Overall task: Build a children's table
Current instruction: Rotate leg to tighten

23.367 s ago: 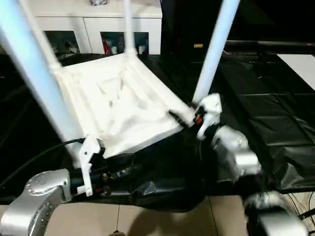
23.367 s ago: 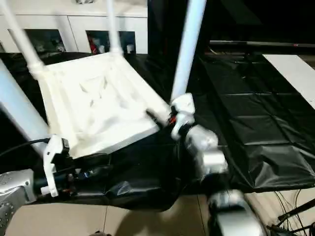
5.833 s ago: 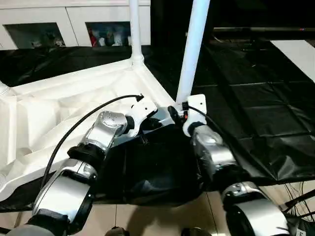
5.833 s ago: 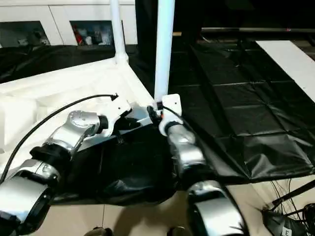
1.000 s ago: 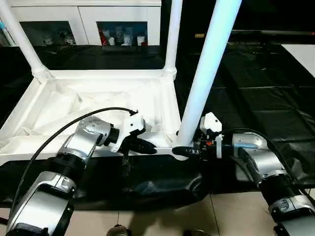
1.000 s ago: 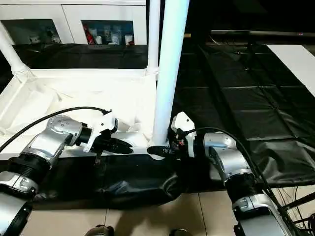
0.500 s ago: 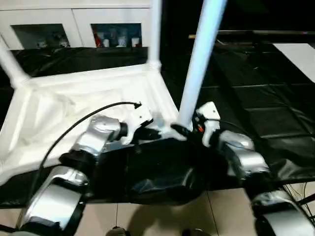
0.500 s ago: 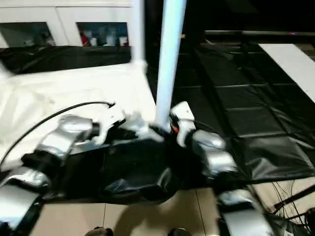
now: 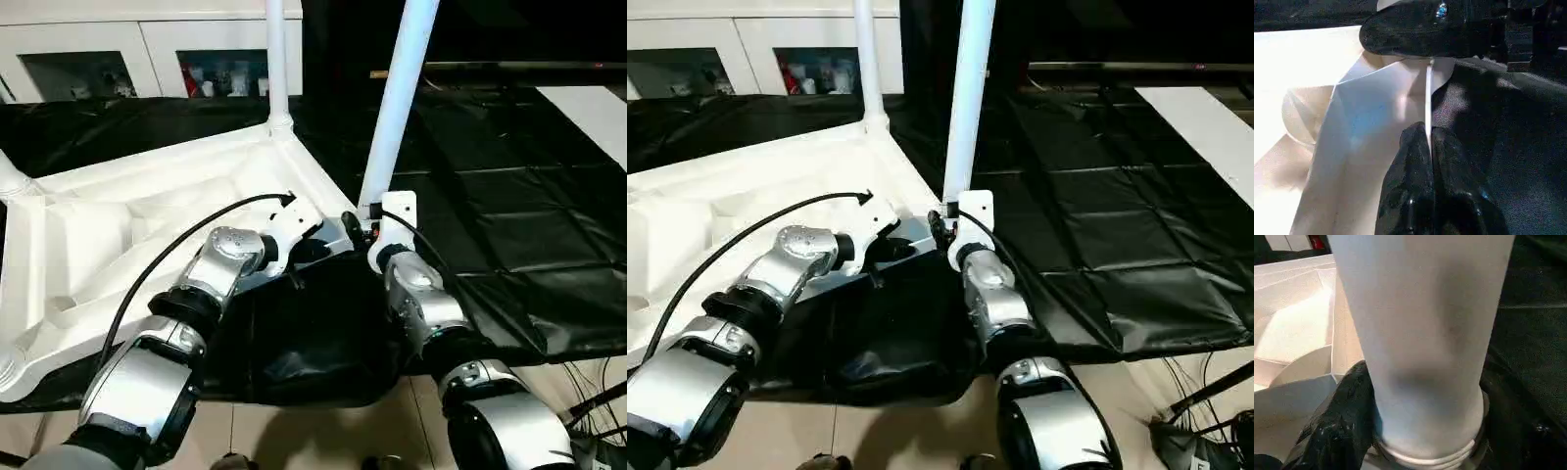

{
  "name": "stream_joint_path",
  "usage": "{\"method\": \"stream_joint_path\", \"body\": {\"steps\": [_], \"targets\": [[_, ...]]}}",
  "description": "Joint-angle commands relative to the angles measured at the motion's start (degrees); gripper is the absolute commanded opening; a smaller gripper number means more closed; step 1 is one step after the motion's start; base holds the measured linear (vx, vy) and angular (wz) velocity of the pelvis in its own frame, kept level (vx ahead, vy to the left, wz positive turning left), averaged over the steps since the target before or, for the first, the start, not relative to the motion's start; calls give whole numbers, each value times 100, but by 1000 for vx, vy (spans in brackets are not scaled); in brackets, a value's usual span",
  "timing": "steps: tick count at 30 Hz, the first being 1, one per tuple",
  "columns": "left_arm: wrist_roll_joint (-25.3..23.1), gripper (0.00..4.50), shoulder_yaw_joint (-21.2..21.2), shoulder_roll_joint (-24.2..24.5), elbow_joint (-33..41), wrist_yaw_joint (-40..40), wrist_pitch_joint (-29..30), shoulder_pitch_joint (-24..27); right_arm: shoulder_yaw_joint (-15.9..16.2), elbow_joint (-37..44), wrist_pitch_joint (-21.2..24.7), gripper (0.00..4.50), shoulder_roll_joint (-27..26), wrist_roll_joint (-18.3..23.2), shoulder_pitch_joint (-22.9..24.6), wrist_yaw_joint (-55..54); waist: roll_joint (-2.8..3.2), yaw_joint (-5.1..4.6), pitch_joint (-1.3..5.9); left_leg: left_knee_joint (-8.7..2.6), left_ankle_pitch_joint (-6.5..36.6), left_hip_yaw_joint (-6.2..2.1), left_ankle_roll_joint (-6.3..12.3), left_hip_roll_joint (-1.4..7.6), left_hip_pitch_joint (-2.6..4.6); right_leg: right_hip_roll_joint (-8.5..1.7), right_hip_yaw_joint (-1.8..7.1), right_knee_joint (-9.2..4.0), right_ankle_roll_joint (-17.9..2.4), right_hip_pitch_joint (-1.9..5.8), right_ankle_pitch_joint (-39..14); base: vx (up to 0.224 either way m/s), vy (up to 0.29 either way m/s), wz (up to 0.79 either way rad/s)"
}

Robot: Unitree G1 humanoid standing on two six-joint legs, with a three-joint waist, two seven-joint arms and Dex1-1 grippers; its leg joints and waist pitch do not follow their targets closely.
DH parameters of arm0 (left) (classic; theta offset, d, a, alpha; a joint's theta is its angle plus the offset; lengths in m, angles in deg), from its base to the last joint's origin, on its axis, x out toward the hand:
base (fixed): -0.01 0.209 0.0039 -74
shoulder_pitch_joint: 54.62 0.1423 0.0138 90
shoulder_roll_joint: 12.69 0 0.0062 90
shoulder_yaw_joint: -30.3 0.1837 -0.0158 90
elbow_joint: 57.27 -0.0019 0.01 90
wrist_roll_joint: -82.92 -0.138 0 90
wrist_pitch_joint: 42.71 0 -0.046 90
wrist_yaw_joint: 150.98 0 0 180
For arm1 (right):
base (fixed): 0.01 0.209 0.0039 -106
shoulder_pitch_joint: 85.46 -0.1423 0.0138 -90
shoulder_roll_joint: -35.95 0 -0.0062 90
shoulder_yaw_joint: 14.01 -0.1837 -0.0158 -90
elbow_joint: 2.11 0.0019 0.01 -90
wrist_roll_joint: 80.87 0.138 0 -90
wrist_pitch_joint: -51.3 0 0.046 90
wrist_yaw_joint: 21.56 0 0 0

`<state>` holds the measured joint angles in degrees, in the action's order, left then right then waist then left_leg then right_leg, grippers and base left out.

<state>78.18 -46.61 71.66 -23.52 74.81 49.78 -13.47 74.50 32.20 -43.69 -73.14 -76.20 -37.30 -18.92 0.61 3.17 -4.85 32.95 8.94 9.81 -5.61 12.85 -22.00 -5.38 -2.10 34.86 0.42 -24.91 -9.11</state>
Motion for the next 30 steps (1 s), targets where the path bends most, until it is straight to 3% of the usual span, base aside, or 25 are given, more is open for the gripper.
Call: {"method": "stream_joint_path", "body": {"steps": [1,2,3,7,9,13,16,19,20,21,22,25,26,30], "targets": [[18,0,-157,-81,-222,-363,-122,-74,153,-428,14,269,-352,-80,45,91,16,-3,363,-435,2235,66,-53,-107,81,-118,90,-545,-912,252,-2294,0,0,0],[13,0,-152,-73,-243,-335,-144,-75,122,-446,-55,269,-357,-71,39,105,15,-7,361,-437,2261,62,-52,-111,76,-117,88,-547,-902,255,-2333,0,0,0],[7,0,-147,-60,-243,-312,-158,-68,93,-425,-117,325,-346,-45,36,149,20,-5,357,-442,2294,60,-50,-105,79,-122,87,-557,-878,252,-2391,0,0,0],[6,0,-118,-4,-179,-126,-216,-13,153,-318,-267,348,-206,-113,-9,248,10,-12,365,-451,2221,56,-28,-99,57,-117,87,-542,-894,266,-2289,0,0,0],[8,0,-109,30,-146,-43,-243,9,260,-254,-306,385,-78,-238,-24,423,-4,-13,374,-443,2156,68,-19,-96,65,-115,97,-535,-942,264,-2162,0,0,0],[77,0,-95,186,-49,376,-395,97,549,283,-430,385,515,-299,122,1769,-27,8,386,-422,1938,82,114,-93,35,-114,99,-506,-1037,317,-1801,0,0,0],[88,0,-92,211,-29,446,-407,116,598,376,-451,385,613,-304,162,1980,-40,10,405,-397,1652,97,207,-99,14,-121,103,-466,-1161,352,-1422,0,0,0],[156,0,-38,360,99,934,-553,225,814,946,-455,385,1077,-160,445,3139,-48,44,413,-368,1395,108,343,-92,20,-118,102,-448,-1255,377,-1186,0,0,0],[222,0,41,539,274,1493,-589,351,953,1503,-372,385,1525,91,715,4191,-52,76,422,-358,1265,103,440,-91,5,-111,100,-429,-1272,423,-960,0,0,0],[226,0,48,556,292,1542,-585,363,963,1552,-363,385,1564,115,738,4280,-52,76,422,-358,1265,103,440,-91,5,-111,100,-429,-1272,423,-960,0,0,0],[301,0,81,679,452,1939,-597,450,1013,1887,-204,385,1811,325,892,4865,-49,93,419,-351,1174,111,545,-75,7,-87,87,-400,-1395,422,-686,0,0,0],[492,0,132,866,811,2603,-392,591,1083,2310,19,385,2141,568,1092,5525,-24,103,434,-346,1148,108,561,-48,16,-93,79,-360,-1561,417,-523,0,0,0],[531,0,151,917,914,2775,-333,631,1092,2417,68,385,2222,616,1146,5699,-10,106,437,-346,1140,109,578,-23,34,-88,79,-332,-1697,405,-346,0,0,0],[632,0,251,1115,1361,3316,-22,792,1164,2705,205,385,2480,709,1317,6224,10,147,425,-357,1395,121,513,-5,66,-101,89,-355,-1732,378,-581,0,0,0]]}}
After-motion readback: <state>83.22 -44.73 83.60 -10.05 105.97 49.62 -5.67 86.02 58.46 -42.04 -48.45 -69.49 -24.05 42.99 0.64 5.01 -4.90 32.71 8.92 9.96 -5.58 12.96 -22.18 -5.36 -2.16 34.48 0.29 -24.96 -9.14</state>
